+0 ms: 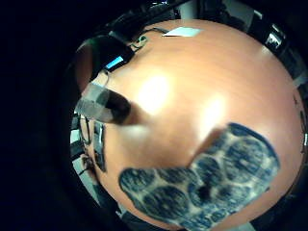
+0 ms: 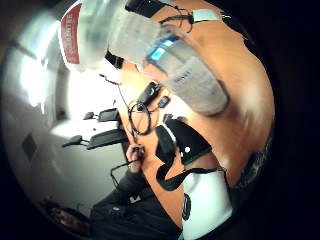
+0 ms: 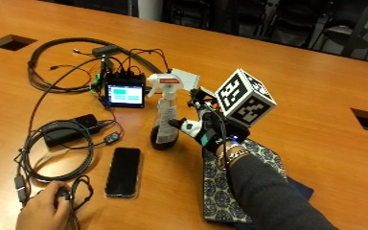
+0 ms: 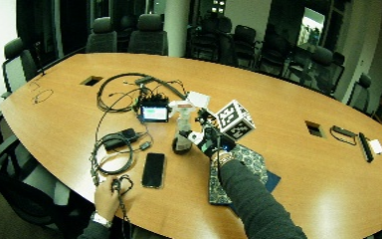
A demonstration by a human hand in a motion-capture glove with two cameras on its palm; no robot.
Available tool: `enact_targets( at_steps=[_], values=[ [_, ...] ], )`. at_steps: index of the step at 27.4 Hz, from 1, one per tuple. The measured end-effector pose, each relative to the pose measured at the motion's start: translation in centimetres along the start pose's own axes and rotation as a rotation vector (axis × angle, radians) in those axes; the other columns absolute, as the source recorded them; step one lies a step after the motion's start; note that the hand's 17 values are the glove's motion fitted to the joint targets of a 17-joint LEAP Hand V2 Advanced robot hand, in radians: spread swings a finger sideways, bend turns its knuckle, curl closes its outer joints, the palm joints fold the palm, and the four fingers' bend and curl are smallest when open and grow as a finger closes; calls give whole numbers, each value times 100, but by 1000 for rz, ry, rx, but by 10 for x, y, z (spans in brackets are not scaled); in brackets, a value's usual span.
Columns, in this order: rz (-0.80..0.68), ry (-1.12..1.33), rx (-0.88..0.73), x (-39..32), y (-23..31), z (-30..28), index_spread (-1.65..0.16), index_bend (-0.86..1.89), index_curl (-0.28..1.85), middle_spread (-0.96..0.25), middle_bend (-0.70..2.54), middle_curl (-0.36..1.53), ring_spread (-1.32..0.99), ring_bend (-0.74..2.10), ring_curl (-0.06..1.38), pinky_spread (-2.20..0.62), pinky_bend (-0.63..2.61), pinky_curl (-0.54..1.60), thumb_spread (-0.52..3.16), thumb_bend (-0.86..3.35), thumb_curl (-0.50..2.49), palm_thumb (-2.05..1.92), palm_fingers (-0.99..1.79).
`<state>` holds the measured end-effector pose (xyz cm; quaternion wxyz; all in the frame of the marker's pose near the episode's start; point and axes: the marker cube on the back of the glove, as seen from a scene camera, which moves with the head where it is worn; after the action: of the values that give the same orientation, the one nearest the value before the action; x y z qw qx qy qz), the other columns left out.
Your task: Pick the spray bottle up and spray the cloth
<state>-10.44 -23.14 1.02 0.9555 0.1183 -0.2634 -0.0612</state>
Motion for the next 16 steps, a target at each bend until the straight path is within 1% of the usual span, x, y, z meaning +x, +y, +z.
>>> enact_targets(
  at_steps=[4,9,16],
  values=[
    [-45,160,-29,0,16,-20,-36,9,24,-7,28,40,-7,47,37,19,53,39,96,-8,48,58,30],
    [-201,390,-95,-23,47,-47,-38,13,24,-5,29,40,-5,44,35,22,47,37,99,-9,41,42,28],
    [-343,518,-222,-41,104,-76,-40,14,24,-4,27,38,-2,40,34,26,42,35,98,-6,36,28,26]
  ],
)
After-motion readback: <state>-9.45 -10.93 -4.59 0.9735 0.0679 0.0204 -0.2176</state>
